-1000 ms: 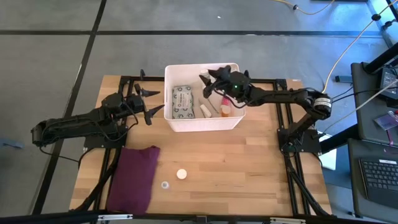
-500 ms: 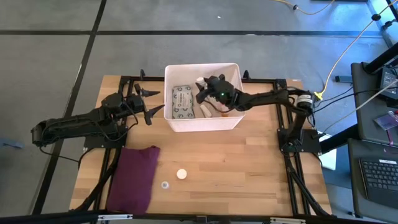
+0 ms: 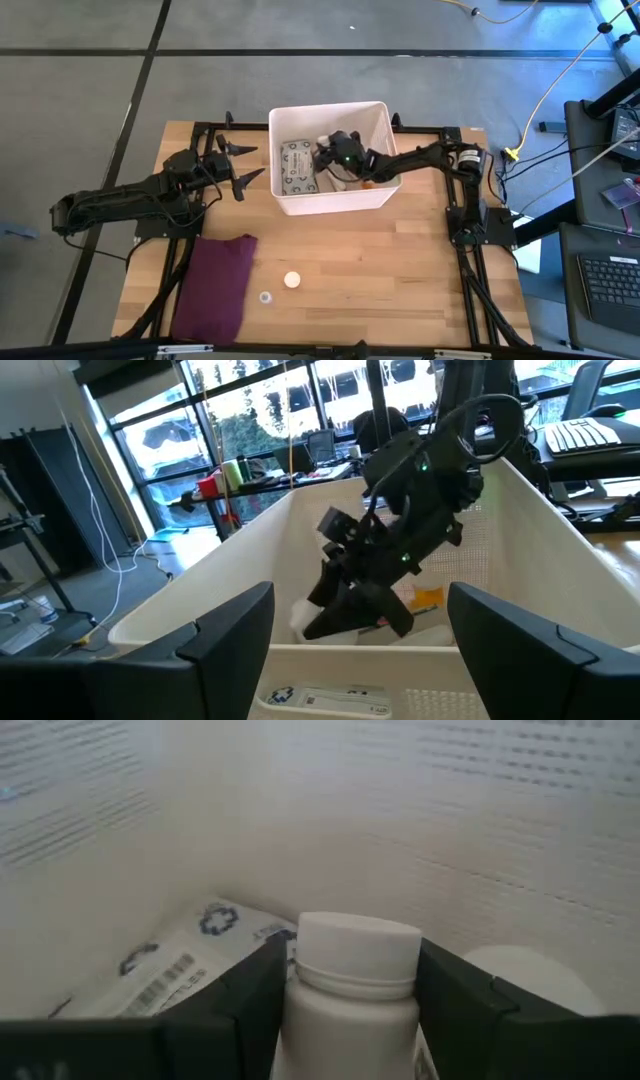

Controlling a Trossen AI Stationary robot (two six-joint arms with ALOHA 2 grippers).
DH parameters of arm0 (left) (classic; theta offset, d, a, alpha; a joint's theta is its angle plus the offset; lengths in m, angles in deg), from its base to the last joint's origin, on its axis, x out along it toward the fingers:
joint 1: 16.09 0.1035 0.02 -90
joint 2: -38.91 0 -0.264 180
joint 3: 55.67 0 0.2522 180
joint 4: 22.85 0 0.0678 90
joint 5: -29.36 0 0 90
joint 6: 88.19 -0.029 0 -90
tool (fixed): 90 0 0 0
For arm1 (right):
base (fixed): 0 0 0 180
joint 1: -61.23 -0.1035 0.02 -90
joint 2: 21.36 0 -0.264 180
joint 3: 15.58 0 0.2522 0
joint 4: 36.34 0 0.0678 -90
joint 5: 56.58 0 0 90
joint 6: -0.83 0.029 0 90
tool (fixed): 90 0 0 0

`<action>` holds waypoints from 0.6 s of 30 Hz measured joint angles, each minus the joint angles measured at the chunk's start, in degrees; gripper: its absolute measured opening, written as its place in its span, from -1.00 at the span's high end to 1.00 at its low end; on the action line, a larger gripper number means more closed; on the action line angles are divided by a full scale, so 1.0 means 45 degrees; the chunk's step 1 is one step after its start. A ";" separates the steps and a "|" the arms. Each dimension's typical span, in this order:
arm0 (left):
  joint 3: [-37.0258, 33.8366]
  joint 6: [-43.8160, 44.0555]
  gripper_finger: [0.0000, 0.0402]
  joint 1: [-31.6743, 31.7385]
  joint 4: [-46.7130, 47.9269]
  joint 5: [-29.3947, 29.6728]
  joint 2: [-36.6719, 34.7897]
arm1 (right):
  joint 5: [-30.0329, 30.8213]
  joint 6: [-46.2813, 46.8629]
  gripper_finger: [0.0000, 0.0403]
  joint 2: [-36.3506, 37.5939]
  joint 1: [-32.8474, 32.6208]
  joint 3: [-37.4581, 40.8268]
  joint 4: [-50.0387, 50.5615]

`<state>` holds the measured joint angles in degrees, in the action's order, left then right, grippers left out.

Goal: Pick & place medical supplies in basket/bin
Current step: Put the white pill bottle into the white bin

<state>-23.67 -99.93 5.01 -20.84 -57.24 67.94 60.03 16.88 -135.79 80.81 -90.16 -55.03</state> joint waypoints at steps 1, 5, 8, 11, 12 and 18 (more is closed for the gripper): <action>0.0000 0.0000 -0.45 0.0000 -0.0002 0.0000 0.0000 | 0.0044 0.0064 0.04 -0.0037 0.0035 -0.0004 0.0031; 0.0000 0.0000 -0.45 0.0000 0.0001 0.0000 0.0000 | 0.1113 0.0543 0.04 -0.0113 0.0101 0.0000 0.0675; 0.0000 0.0000 -0.45 0.0000 0.0001 0.0000 0.0000 | 0.2499 0.0708 0.04 -0.0108 0.0097 -0.0005 0.0783; 0.0000 0.0000 -0.45 0.0000 0.0001 0.0000 0.0000 | 0.3525 0.0902 0.04 -0.0108 0.0101 -0.0005 0.1271; 0.0000 0.0000 -0.45 0.0000 0.0001 0.0000 0.0000 | 0.3742 0.1130 0.04 -0.0108 0.0101 -0.0005 0.1509; 0.0000 0.0000 -0.45 0.0000 0.0001 0.0000 0.0004 | 0.4088 0.2755 0.04 -0.0103 0.0116 -0.0005 0.2846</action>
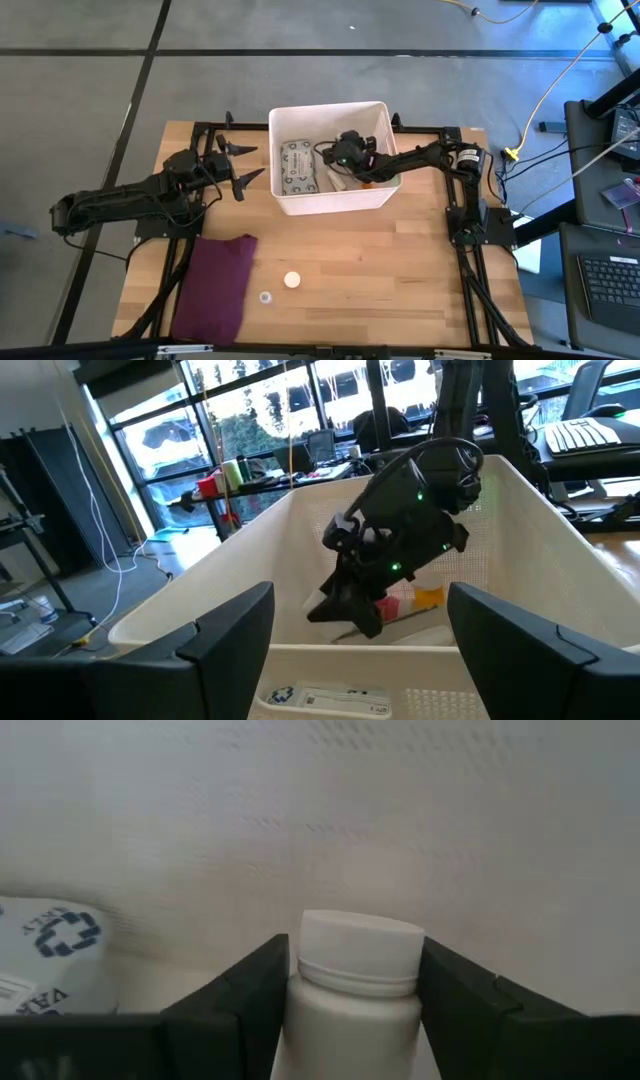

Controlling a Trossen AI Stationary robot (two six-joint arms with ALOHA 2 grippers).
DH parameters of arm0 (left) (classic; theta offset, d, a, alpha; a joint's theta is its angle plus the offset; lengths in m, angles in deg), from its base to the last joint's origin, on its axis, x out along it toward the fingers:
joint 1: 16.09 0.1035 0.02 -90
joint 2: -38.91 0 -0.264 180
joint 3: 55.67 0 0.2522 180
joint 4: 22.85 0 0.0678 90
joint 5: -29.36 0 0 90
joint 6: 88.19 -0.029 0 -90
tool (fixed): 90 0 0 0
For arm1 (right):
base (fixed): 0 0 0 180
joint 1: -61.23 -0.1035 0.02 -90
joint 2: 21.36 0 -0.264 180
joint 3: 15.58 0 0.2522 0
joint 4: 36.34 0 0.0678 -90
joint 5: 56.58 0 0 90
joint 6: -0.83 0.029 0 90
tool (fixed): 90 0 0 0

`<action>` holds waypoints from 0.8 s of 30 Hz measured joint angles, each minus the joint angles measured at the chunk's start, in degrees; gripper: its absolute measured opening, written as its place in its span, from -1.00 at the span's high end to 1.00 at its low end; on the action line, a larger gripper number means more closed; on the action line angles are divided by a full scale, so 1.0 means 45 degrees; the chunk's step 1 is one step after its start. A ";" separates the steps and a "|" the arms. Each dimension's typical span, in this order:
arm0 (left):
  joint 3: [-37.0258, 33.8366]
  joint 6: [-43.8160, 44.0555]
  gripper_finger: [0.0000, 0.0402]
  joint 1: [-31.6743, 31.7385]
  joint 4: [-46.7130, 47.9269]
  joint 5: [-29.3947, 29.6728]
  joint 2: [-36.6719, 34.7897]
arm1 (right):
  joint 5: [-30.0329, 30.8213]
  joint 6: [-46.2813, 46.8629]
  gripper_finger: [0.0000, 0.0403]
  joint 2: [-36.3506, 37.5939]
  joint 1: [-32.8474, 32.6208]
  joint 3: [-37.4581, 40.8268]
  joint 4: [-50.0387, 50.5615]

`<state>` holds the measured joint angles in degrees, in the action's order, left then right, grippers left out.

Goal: Pick & place medical supplies in basket/bin
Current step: Put the white pill bottle into the white bin, then put the yellow pill bottle into the white bin

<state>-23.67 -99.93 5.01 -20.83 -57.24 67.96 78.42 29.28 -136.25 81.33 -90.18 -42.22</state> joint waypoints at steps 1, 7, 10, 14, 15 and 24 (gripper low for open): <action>0.0000 0.0000 -0.45 0.0000 0.0000 0.0000 -0.0002 | -0.0004 0.0296 0.04 0.0000 0.0000 0.0000 0.0163; 0.0000 0.0000 -0.45 0.0000 0.0000 0.0000 -0.0003 | -0.0008 0.1329 0.03 0.0005 0.0024 -0.0005 0.0385; 0.0000 0.0002 -0.45 0.0000 0.0001 -0.0001 -0.0003 | -0.0155 0.1261 0.03 0.0005 0.0034 -0.0005 0.0306; 0.0000 0.0001 -0.45 0.0000 0.0000 0.0000 -0.0004 | -0.0657 0.0626 0.03 0.0005 0.0036 -0.0005 0.0296; 0.0000 0.0005 -0.45 0.0000 0.0000 -0.0002 -0.0002 | -0.0665 0.0637 0.03 0.0005 0.0034 -0.0001 0.0297; 0.0000 0.0005 -0.45 0.0000 0.0000 -0.0005 -0.0004 | -0.0673 0.0639 -0.28 0.0005 0.0034 -0.0002 -0.0022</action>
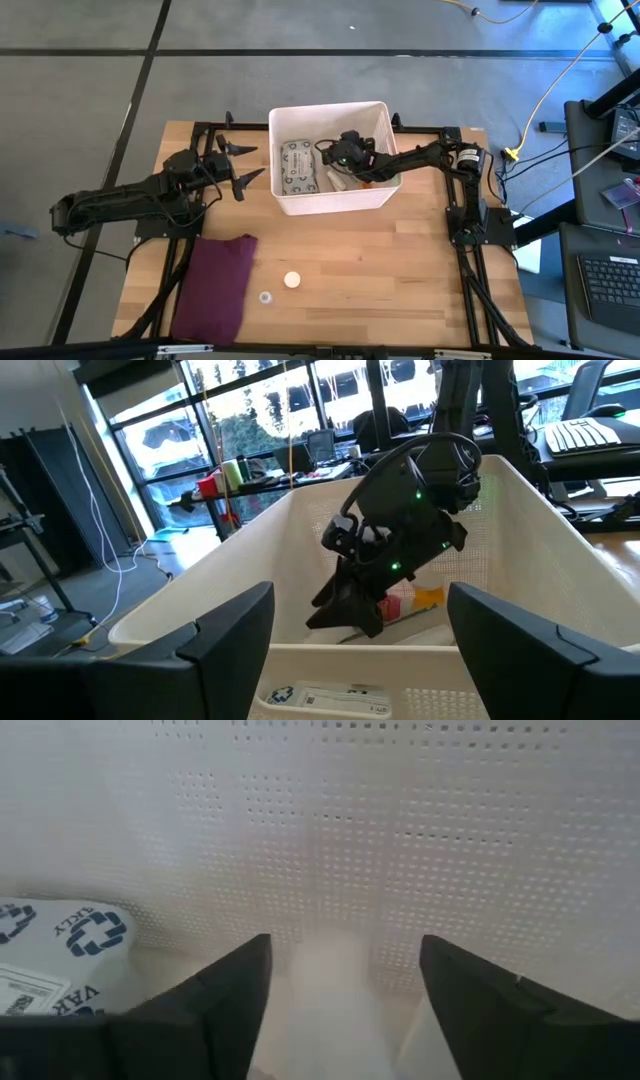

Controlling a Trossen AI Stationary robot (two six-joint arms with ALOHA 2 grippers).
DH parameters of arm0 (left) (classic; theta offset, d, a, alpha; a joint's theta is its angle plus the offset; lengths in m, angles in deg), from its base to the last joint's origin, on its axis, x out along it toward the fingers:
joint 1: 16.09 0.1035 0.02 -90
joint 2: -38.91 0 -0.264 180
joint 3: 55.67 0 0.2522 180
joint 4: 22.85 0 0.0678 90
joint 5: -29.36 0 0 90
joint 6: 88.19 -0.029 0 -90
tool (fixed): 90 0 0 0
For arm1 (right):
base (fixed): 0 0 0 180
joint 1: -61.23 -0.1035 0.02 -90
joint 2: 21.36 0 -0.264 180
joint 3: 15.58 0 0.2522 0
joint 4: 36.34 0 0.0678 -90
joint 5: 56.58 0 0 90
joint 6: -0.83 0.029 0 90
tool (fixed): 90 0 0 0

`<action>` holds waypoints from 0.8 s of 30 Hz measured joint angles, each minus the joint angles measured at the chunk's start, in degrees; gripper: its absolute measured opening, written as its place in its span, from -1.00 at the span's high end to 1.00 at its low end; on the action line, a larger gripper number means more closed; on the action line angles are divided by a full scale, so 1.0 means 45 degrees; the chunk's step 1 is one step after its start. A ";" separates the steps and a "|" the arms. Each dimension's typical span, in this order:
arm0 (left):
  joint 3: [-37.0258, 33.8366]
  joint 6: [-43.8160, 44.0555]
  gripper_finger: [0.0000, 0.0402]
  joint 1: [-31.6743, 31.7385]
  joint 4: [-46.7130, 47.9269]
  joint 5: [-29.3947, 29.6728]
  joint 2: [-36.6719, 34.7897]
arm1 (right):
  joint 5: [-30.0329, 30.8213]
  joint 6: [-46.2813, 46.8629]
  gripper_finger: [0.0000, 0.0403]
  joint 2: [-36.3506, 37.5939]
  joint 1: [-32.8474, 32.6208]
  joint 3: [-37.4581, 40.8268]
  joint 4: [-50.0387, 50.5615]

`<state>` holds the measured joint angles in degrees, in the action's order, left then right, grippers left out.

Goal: Pick & place medical supplies in basket/bin
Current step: Put the yellow pill bottle into the white bin

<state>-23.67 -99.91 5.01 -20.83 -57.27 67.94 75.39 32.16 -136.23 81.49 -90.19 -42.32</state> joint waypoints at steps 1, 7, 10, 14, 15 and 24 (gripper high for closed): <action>0.0000 0.0000 -0.45 0.0000 0.0000 0.0005 0.0000 | 0.0000 -0.0012 -0.33 0.0001 0.0000 -0.0001 -0.0059; 0.0000 0.0000 -0.45 0.0004 0.0000 0.0005 0.0004 | -0.0015 -0.0093 -0.49 0.0376 -0.0016 0.0000 -0.0287; 0.0000 0.0000 -0.45 0.0005 0.0005 0.0003 0.0003 | -0.0022 -0.0679 -0.50 0.0892 -0.0135 0.0002 -0.0334; 0.0000 0.0000 -0.45 0.0005 0.0005 0.0000 0.0000 | -0.0027 -0.2160 -0.51 0.2058 -0.0507 -0.0002 -0.0415; 0.0000 0.0000 -0.45 0.0005 0.0005 0.0005 0.0000 | -0.0034 -0.2691 -0.51 0.2424 -0.0641 0.0002 -0.0410; 0.0000 0.0005 -0.45 0.0000 0.0000 -0.0058 0.0000 | -0.2105 -0.7678 -0.51 0.6790 -0.3478 -0.0003 0.1393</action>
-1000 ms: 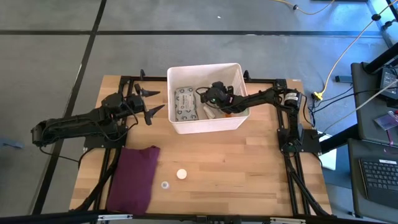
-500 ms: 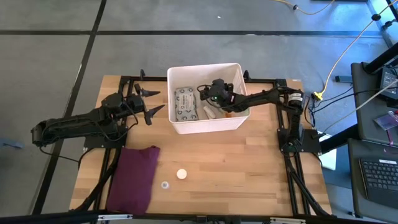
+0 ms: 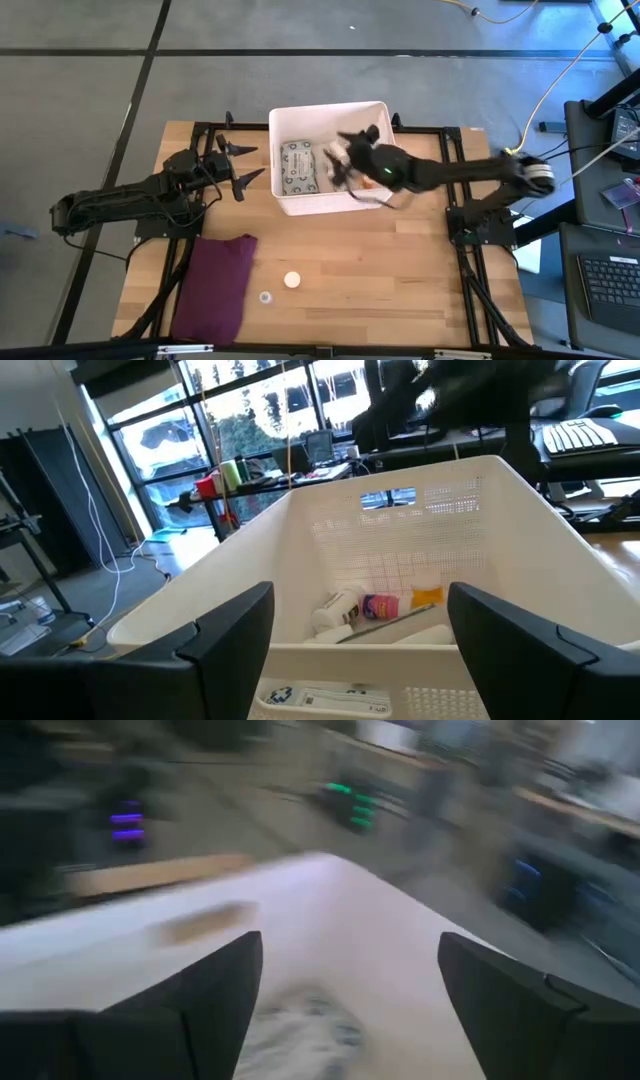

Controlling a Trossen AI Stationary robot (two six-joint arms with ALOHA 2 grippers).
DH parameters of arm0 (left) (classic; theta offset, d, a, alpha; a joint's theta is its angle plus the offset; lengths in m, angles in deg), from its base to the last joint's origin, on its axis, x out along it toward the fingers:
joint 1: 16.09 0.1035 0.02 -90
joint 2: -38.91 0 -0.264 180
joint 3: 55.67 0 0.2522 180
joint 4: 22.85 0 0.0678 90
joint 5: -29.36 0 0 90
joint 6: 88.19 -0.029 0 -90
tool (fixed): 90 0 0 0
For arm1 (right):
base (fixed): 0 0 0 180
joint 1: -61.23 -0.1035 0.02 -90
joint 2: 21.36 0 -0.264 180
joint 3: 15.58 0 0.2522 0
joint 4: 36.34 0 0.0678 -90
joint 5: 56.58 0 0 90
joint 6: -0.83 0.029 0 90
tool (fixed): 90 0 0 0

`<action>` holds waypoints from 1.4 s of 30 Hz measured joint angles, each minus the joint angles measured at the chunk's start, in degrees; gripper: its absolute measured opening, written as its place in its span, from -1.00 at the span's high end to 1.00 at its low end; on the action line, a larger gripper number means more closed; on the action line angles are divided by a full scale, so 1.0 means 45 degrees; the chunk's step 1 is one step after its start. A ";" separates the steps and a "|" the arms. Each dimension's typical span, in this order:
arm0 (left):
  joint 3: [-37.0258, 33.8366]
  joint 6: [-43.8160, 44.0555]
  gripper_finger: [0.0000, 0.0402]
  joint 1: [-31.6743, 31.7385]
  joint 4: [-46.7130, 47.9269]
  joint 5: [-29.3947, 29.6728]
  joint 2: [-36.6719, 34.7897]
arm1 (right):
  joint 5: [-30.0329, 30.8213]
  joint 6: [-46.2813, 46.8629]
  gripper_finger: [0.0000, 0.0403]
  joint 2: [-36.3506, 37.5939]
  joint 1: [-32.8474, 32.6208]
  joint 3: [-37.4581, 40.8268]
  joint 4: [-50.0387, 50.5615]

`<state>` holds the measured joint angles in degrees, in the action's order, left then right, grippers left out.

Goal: Pick & place medical supplies in basket/bin
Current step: Put the yellow pill bottle into the white bin

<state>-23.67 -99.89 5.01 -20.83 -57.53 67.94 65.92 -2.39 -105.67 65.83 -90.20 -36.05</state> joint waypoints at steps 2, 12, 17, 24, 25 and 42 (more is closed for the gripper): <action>0.0000 0.0000 -0.45 0.0000 0.0000 0.0000 0.0000 | -0.0466 -0.0353 -0.51 0.1036 -0.0885 -0.0005 0.1081; 0.0000 0.0203 -0.45 0.0000 -0.0005 -0.0034 0.0000 | -0.0597 0.4919 -0.51 0.3489 -0.5732 0.0130 0.8190; 0.0000 0.1281 -0.45 0.0000 -0.0003 -0.0036 0.0000 | -0.0616 0.4570 -0.51 0.3410 -0.8493 0.1115 0.7266; 0.0000 0.2189 -0.45 0.0000 -0.0002 -0.0603 0.0002 | -0.0506 0.4779 -0.51 0.3405 -1.1430 0.2450 0.6949; 0.0000 0.1978 -0.45 0.0000 -0.0018 -0.0956 0.0030 | -0.0495 0.5007 -0.51 0.3400 -1.1620 0.2737 0.6501; 0.5706 -0.0670 -0.45 -0.5287 0.5285 -0.1122 0.5514 | -0.0425 0.4040 -0.51 0.3444 -1.1880 0.4206 0.3764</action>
<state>2.01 -102.91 -18.78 2.95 -62.58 92.76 64.01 15.79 -90.18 12.37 -71.27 -19.11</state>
